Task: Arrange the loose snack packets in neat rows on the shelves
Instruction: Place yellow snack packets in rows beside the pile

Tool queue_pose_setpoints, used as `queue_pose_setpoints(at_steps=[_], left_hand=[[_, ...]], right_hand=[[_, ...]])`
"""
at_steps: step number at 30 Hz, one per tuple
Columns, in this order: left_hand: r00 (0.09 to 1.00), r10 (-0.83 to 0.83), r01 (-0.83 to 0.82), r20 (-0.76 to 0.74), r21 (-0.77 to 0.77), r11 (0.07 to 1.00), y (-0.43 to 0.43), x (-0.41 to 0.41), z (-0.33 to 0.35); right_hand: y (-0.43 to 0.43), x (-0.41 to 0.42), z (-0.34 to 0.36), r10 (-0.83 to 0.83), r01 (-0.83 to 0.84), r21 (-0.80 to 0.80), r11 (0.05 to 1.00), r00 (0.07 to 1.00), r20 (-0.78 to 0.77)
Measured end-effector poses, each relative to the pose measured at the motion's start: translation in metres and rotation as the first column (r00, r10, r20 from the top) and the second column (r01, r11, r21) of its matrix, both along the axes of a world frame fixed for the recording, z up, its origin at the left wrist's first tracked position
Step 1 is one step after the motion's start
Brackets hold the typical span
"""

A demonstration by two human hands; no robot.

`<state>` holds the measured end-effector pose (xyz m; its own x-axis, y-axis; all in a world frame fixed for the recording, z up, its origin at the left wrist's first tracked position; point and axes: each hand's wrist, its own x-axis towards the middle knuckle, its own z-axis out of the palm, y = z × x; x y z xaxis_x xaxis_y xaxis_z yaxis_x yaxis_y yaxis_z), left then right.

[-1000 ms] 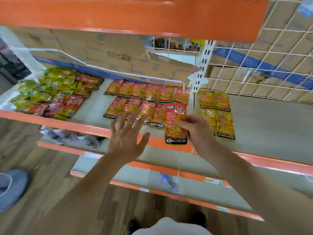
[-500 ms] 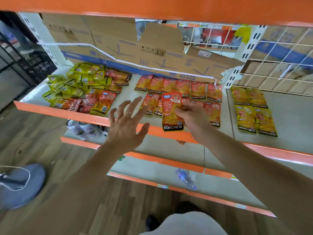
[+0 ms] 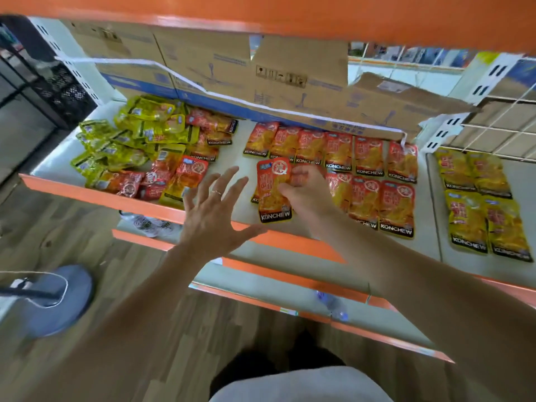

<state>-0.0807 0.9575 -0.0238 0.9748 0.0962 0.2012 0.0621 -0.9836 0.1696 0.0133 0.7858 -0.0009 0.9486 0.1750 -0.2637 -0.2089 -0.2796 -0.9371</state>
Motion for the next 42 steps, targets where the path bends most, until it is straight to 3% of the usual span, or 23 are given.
queue_pose_setpoints(at_steps=[6,12,19,27,31,34,42], left_hand=[[0.999,-0.045,0.045,0.006,-0.022,0.999,0.036,0.013,-0.01],[0.991,-0.127,0.127,0.03,-0.001,0.992,0.071,0.023,-0.02],[0.957,-0.266,0.267,0.117,0.005,0.964,0.085,0.039,-0.033],[0.936,-0.334,0.335,0.115,0.013,0.942,0.073,0.05,-0.045],[0.94,-0.321,0.323,0.118,0.007,0.946,0.069,0.048,-0.047],[0.941,-0.318,0.318,0.113,0.014,0.948,0.067,0.046,-0.049],[0.948,-0.318,0.318,0.015,-0.029,0.948,0.059,0.057,-0.044]], right_hand=[[0.042,0.013,-0.006,0.071,-0.043,-0.163,0.986,0.983,0.17],[0.08,0.018,-0.025,0.239,-0.102,-0.366,0.925,0.905,0.352],[0.089,0.019,-0.042,0.336,0.031,-0.671,0.741,0.847,0.411],[0.07,0.013,-0.032,0.536,0.029,-0.799,0.6,0.728,0.428],[0.048,0.012,-0.04,0.496,0.012,-0.741,0.672,0.735,0.462],[0.026,0.003,-0.053,0.479,0.161,-0.754,0.637,0.684,0.551],[0.016,-0.007,-0.058,0.551,0.035,-0.888,0.459,0.773,0.315]])
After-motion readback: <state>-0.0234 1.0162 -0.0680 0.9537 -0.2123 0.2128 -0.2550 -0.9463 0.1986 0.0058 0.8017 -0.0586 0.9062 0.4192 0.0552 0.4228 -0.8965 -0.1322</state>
